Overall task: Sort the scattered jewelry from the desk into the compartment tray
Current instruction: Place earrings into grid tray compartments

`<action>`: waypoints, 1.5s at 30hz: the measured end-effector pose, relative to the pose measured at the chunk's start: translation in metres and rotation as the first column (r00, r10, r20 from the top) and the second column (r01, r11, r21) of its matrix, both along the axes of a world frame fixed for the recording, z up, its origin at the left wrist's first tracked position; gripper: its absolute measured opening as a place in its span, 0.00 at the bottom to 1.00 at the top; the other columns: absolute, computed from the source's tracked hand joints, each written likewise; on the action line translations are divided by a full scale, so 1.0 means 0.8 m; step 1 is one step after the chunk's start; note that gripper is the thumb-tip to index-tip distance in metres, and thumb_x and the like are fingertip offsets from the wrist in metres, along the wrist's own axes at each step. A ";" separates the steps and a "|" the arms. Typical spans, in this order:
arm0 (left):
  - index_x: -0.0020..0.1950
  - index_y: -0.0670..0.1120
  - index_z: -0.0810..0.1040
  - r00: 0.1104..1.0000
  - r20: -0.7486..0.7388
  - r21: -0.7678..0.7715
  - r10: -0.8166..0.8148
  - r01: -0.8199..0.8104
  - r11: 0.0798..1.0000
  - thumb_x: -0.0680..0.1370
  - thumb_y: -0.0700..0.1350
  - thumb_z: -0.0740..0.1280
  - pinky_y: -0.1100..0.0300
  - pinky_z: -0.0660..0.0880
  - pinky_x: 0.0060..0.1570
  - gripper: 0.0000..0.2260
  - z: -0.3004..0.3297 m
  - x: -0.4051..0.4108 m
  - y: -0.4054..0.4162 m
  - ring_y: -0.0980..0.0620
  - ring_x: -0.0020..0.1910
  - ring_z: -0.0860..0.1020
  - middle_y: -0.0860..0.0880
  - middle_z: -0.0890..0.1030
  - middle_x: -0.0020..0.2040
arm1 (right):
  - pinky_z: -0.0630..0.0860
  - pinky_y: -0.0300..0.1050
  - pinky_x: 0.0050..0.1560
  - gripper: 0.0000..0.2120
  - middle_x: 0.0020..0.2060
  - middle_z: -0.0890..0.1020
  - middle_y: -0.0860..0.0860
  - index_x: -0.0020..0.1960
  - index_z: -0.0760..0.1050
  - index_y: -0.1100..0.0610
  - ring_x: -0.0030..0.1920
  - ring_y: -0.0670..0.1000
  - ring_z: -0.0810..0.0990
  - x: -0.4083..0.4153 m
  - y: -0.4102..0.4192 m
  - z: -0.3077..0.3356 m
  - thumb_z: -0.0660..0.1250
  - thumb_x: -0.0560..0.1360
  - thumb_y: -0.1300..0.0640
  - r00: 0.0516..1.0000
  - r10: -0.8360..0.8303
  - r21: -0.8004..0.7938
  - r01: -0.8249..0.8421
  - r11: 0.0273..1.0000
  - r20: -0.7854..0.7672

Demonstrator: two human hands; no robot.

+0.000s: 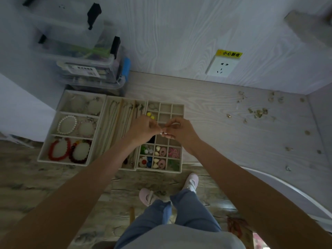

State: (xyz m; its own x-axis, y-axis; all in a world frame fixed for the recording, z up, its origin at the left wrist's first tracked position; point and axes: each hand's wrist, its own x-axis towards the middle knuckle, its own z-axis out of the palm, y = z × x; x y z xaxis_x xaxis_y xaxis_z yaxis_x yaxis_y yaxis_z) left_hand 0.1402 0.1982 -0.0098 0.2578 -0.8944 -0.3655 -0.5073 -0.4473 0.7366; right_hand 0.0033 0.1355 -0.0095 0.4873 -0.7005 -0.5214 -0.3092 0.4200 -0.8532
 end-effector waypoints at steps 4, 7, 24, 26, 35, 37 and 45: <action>0.39 0.34 0.81 0.999 -0.039 0.064 0.015 -0.012 0.998 0.73 0.44 0.70 0.60 0.61 0.28 0.12 -0.006 0.001 0.002 0.50 0.29 0.67 0.43 0.71 0.30 | 0.79 0.52 0.54 0.07 0.38 0.82 0.60 0.38 0.78 0.59 0.45 0.60 0.82 -0.003 0.006 -0.002 0.70 0.71 0.69 0.994 0.077 -0.103 -0.085 0.991 -0.077; 0.34 0.33 0.77 0.999 -0.030 0.067 0.017 -0.015 0.998 0.73 0.43 0.70 0.57 0.62 0.32 0.14 -0.013 0.001 0.005 0.49 0.28 0.66 0.43 0.69 0.29 | 0.76 0.34 0.43 0.04 0.33 0.81 0.49 0.39 0.81 0.57 0.38 0.46 0.80 -0.008 0.009 -0.001 0.73 0.69 0.65 0.969 0.168 -0.184 -0.201 0.962 -0.182; 0.55 0.45 0.78 0.741 0.630 0.134 -0.234 0.193 0.972 0.76 0.51 0.66 0.52 0.65 0.60 0.13 -0.017 -0.043 0.010 0.46 0.63 0.65 0.45 0.68 0.62 | 0.71 0.46 0.44 0.08 0.47 0.82 0.54 0.55 0.75 0.53 0.50 0.57 0.80 0.005 0.024 -0.006 0.60 0.78 0.55 0.516 0.163 -0.433 -0.823 0.368 -0.841; 0.55 0.46 0.79 0.717 0.656 0.131 -0.234 0.197 0.972 0.76 0.51 0.66 0.52 0.65 0.60 0.12 -0.017 -0.046 0.010 0.46 0.63 0.65 0.46 0.69 0.62 | 0.71 0.46 0.43 0.08 0.47 0.82 0.54 0.55 0.75 0.53 0.49 0.56 0.80 0.006 0.023 -0.009 0.60 0.78 0.56 0.513 0.143 -0.445 -0.829 0.338 -0.847; 0.50 0.46 0.83 0.829 0.547 -0.090 -0.116 0.196 0.977 0.74 0.45 0.69 0.55 0.70 0.53 0.07 -0.022 -0.025 0.028 0.47 0.55 0.70 0.46 0.72 0.54 | 0.67 0.44 0.40 0.08 0.48 0.81 0.53 0.55 0.73 0.54 0.50 0.57 0.80 -0.004 0.024 -0.020 0.59 0.78 0.54 0.566 0.153 -0.504 -0.805 0.312 -0.810; 0.46 0.44 0.83 0.842 0.535 -0.152 -0.066 0.172 0.973 0.72 0.39 0.71 0.57 0.71 0.48 0.04 -0.021 -0.014 0.036 0.45 0.52 0.73 0.44 0.73 0.52 | 0.68 0.44 0.40 0.09 0.50 0.80 0.52 0.56 0.74 0.53 0.50 0.56 0.80 -0.004 0.026 -0.023 0.59 0.78 0.55 0.567 0.148 -0.508 -0.806 0.305 -0.810; 0.60 0.48 0.79 0.756 0.624 -0.056 -0.198 0.295 0.954 0.76 0.38 0.67 0.52 0.70 0.55 0.14 -0.013 -0.007 0.051 0.45 0.58 0.71 0.45 0.72 0.60 | 0.67 0.44 0.39 0.10 0.53 0.76 0.52 0.57 0.76 0.52 0.50 0.57 0.79 -0.003 0.030 -0.020 0.60 0.78 0.57 0.557 0.139 -0.499 -0.810 0.308 -0.819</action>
State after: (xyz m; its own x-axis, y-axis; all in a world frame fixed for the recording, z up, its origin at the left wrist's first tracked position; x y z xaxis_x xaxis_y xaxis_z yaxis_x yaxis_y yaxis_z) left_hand 0.1344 0.2391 -0.0200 0.1441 -0.9868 -0.0743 -0.9459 -0.1594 0.2826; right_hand 0.0009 0.1594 -0.0257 0.7431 -0.6392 -0.1979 -0.6690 -0.7163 -0.1986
